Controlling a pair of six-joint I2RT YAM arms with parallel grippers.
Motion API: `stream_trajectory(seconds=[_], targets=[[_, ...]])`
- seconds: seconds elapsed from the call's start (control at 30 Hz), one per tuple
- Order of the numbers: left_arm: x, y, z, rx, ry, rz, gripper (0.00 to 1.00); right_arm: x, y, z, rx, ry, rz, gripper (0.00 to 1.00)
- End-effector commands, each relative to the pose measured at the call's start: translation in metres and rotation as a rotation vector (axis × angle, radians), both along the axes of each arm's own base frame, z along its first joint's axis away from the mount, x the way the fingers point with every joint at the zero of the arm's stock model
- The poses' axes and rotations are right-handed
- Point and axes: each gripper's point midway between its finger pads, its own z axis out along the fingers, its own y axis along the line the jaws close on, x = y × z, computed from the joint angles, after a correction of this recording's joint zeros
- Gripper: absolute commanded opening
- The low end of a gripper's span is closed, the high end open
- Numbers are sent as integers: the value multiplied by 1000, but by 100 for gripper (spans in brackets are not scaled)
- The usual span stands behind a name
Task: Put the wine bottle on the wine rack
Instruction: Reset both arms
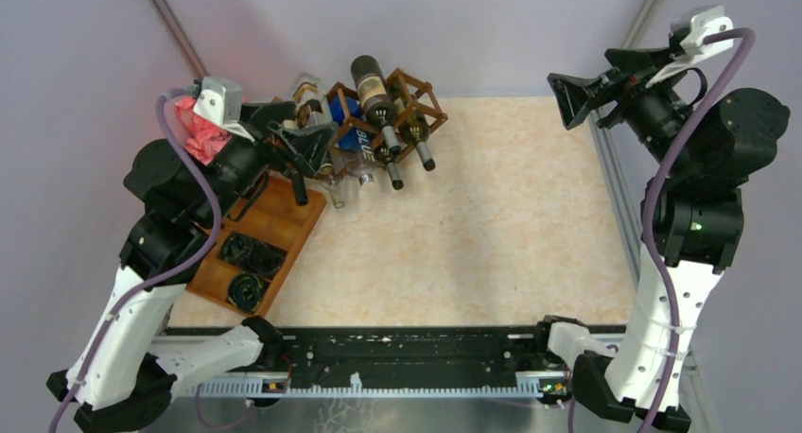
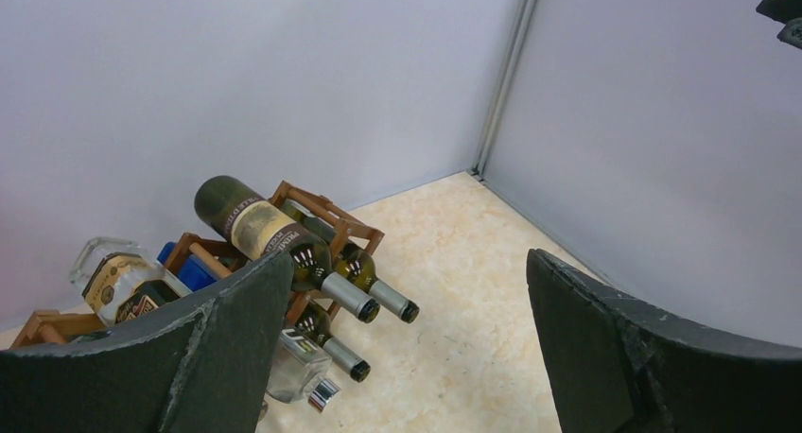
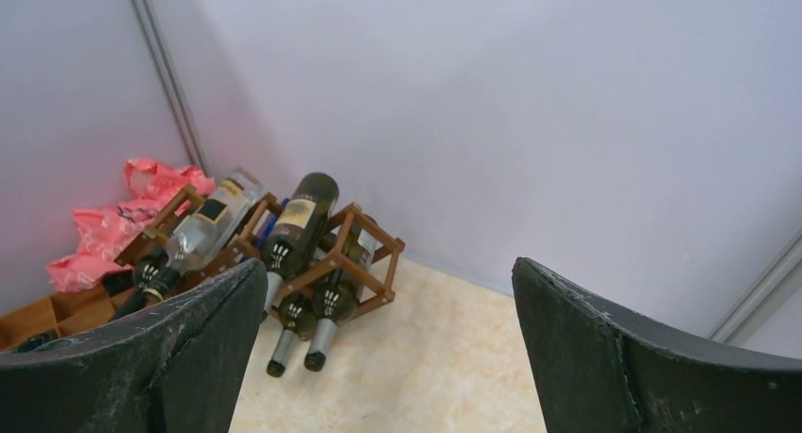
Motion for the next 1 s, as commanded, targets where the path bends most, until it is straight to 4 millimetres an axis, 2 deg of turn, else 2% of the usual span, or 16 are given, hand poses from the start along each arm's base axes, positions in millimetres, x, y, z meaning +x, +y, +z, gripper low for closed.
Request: stream_trajectory(seconds=[0.0, 0.1, 0.27, 0.63, 0.97], targets=[[-20, 7, 21, -47, -26, -44, 99, -7, 2, 20, 32, -8, 6, 99], [-31, 14, 28, -77, -40, -49, 99, -8, -5, 34, 65, -26, -40, 99], [-41, 21, 35, -102, -53, -51, 99, -6, -8, 38, 102, -23, -58, 99], [-41, 28, 23, -73, -39, -18, 99, -4, -6, 23, 94, 12, -48, 99], [-34, 28, 5, -38, -23, 8, 99, 3, -9, 0, 84, 64, -58, 98]])
